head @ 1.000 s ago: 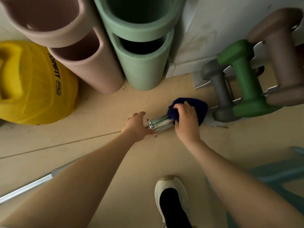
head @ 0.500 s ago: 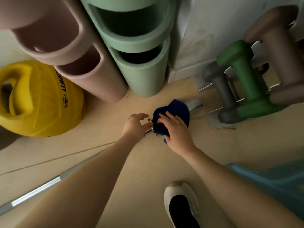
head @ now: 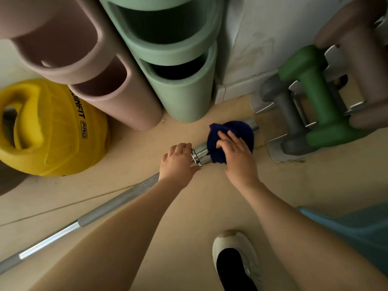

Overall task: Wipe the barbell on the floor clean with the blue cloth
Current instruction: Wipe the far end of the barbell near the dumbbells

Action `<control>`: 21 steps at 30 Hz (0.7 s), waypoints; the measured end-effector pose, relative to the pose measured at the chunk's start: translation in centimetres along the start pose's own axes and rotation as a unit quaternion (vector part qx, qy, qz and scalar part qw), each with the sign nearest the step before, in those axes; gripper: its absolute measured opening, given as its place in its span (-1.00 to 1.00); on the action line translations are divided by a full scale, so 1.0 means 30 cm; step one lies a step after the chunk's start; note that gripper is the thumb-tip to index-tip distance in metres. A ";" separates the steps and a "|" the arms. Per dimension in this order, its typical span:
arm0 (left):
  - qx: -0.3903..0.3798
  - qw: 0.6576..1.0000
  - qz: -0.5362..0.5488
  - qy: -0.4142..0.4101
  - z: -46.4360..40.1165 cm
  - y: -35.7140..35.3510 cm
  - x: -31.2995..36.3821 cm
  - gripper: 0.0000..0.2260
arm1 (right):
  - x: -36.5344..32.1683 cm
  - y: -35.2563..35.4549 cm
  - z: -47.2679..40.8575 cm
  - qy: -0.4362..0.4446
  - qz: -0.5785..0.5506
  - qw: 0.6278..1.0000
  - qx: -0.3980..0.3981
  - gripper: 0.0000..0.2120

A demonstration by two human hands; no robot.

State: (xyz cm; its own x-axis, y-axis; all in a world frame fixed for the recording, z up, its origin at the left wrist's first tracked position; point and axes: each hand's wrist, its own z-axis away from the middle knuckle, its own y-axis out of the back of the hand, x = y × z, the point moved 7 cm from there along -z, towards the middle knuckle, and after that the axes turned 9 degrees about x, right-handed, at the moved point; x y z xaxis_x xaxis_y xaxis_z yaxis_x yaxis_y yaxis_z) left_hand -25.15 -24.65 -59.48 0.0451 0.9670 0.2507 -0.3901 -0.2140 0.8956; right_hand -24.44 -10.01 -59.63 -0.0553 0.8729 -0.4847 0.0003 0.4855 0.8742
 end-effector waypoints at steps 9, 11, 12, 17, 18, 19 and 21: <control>-0.053 0.997 0.026 0.050 -0.042 0.011 0.003 -0.51 | -0.087 -0.047 0.009 0.129 0.002 0.991 -0.042 -0.60; -0.050 0.997 0.010 0.052 -0.041 0.009 -0.001 -0.49 | -0.013 -0.019 -0.011 0.121 0.031 0.991 -0.042 -0.63; -0.049 0.997 0.004 0.052 -0.042 0.009 -0.001 -0.51 | 0.029 -0.005 -0.014 0.089 0.037 0.995 -0.034 -0.63; -0.054 0.997 0.002 0.063 -0.042 0.002 0.003 -0.54 | 0.164 0.024 -0.028 -0.139 -0.106 0.983 0.048 -0.58; -0.054 0.996 0.004 0.065 -0.042 0.002 0.002 -0.55 | 0.167 0.036 -0.035 -0.199 -0.168 0.962 0.078 -0.57; -0.054 0.996 0.007 0.066 -0.040 0.003 0.001 -0.56 | 0.173 0.046 -0.037 -0.272 -0.239 0.925 0.119 -0.57; -0.054 0.996 0.012 0.069 -0.041 0.007 0.002 -0.57 | 0.166 0.063 -0.037 -0.375 -0.295 0.859 0.186 -0.56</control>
State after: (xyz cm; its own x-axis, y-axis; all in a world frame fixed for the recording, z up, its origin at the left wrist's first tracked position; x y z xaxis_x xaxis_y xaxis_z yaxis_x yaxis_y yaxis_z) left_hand -26.35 -24.48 -59.74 -0.0897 0.9733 0.2113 -0.4868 -0.2279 0.8433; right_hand -25.84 -4.80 -60.36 0.5030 0.1866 -0.8439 0.5201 0.7144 0.4680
